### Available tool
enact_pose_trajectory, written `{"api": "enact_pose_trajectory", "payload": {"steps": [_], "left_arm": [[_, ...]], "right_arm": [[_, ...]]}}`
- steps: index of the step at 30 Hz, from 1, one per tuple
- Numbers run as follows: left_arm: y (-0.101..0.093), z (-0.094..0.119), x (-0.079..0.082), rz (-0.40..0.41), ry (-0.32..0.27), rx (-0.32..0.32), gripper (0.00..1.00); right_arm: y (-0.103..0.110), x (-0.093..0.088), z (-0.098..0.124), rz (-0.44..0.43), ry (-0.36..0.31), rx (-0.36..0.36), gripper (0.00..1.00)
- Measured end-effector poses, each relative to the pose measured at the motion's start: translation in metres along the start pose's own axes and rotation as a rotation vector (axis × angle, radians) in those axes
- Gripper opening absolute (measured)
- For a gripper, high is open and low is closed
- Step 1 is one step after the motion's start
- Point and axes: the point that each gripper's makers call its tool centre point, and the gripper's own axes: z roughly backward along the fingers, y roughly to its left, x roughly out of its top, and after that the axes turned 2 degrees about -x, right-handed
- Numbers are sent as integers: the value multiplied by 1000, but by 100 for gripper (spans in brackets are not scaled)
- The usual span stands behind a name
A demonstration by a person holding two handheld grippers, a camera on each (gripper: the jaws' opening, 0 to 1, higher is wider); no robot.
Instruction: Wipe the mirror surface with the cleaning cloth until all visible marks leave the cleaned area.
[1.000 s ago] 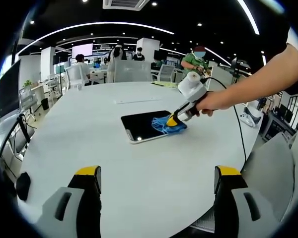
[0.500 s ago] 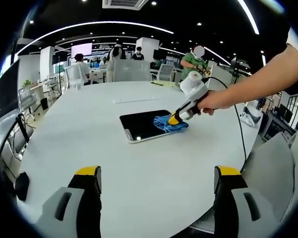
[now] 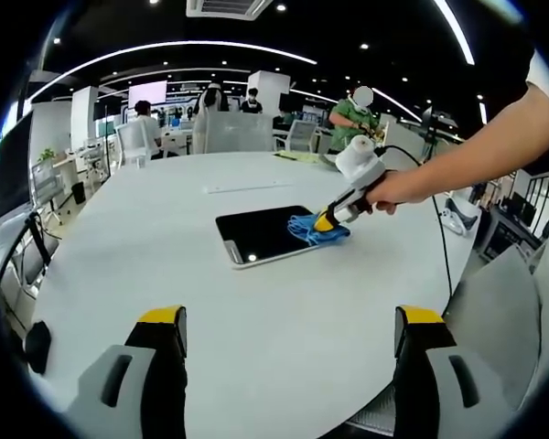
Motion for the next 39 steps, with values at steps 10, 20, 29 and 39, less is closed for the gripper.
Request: {"api": "enact_pose_trajectory", "payload": {"steps": [10, 20, 29, 39], "left_arm": [[-2, 0, 1, -2, -3, -9, 95], [-1, 1, 2, -12, 1, -11, 95], [-2, 0, 2, -12, 2, -17, 94], [-6, -1, 1, -10, 1, -25, 93]], "right_arm": [[-6, -6, 6, -11, 6, -14, 4], [-27, -16, 3, -42, 15, -26, 4], [-28, -18, 7, -54, 15, -42, 4], [-33, -23, 2, -65, 17, -41, 4]]}}
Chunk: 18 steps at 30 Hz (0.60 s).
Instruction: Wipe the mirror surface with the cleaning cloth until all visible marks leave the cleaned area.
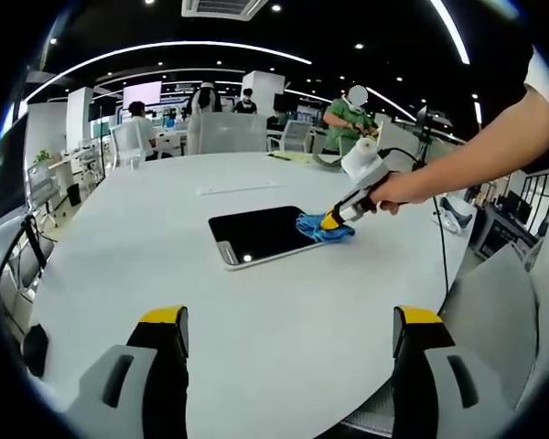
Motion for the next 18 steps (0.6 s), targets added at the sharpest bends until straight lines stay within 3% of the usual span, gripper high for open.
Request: {"api": "enact_pose_trajectory", "payload": {"steps": [18], "left_arm": [[-4, -1, 0, 7, -1, -3, 93]], "right_arm": [[9, -3, 6, 13, 1, -7, 4]]}}
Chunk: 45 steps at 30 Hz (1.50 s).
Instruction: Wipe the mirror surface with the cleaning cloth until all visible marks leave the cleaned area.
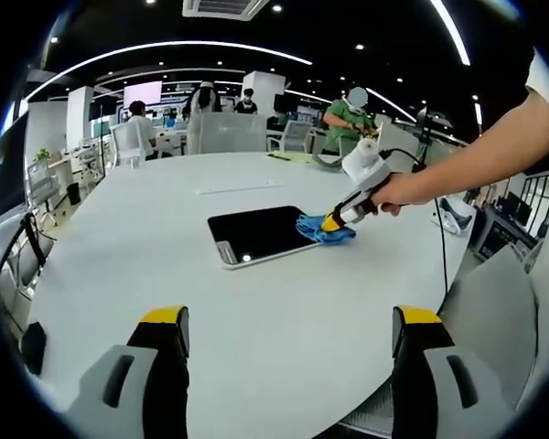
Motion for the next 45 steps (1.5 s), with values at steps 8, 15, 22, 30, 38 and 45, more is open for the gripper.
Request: {"api": "enact_pose_trajectory", "payload": {"steps": [8, 15, 22, 30, 38, 45], "left_arm": [[1, -2, 3, -1, -4, -1, 93], [0, -1, 1, -2, -3, -2, 93], [0, -1, 2, -3, -1, -4, 92], [1, -1, 4, -3, -5, -2, 92], [2, -1, 3, -3, -2, -3, 92], [4, -1, 1, 1, -1, -4, 91]], "right_arm": [[15, 0, 13, -1, -6, 1, 4], [21, -1, 18, 3, -6, 6, 4], [14, 1, 8, 26, -3, 18, 4], [29, 1, 14, 35, -2, 26, 4], [39, 7, 12, 49, -2, 38, 4], [56, 18, 8, 78, -6, 62, 4]]}}
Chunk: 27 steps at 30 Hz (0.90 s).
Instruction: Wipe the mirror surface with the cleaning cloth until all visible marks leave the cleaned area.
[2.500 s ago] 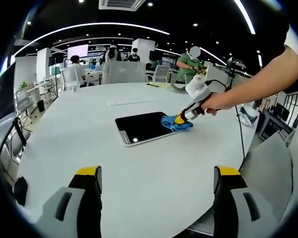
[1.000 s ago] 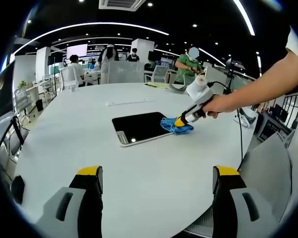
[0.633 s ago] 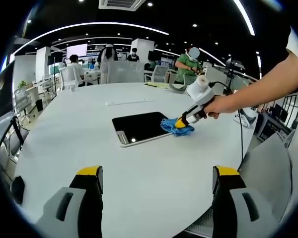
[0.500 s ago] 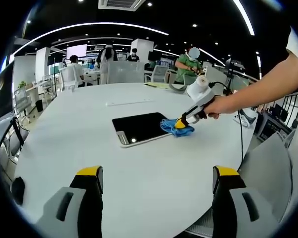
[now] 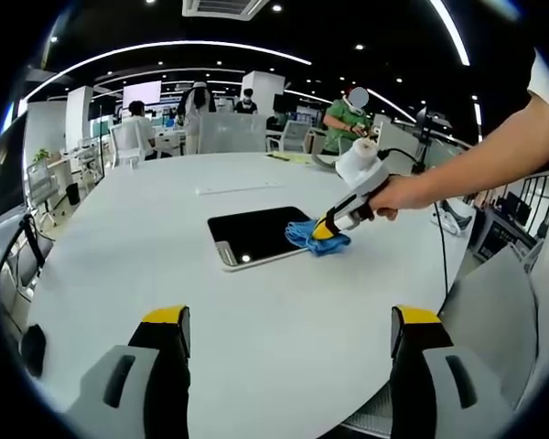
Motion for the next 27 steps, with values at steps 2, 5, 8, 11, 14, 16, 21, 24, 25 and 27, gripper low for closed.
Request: {"api": "enact_pose_trajectory", "payload": {"steps": [2, 5, 8, 11, 14, 16, 21, 24, 25, 27], "left_arm": [[0, 1, 0, 0, 0, 2, 91], [2, 2, -1, 7, -3, 4, 91], [3, 3, -2, 7, -1, 5, 91], [4, 3, -2, 9, -5, 7, 91], [4, 3, -1, 14, -8, 7, 91], [4, 3, -1, 13, -8, 6, 91], [5, 3, -1, 17, -11, 7, 91], [7, 3, -2, 20, -8, 11, 90], [7, 3, -2, 21, -10, 11, 90], [7, 4, -1, 23, -13, 12, 90]], "right_arm": [[0, 2, -2, -1, -3, 6, 4], [-4, 2, -8, 1, -6, 11, 4], [1, 5, -9, 6, -9, 14, 4], [6, 8, -9, 10, -10, 17, 4], [10, 11, -9, 15, -11, 23, 4], [12, 12, -9, 15, -11, 26, 4], [9, 18, -21, 22, -13, 38, 4], [16, 20, -19, 23, -15, 45, 4], [18, 21, -19, 27, -15, 46, 4], [22, 22, -18, 29, -17, 50, 4]]}}
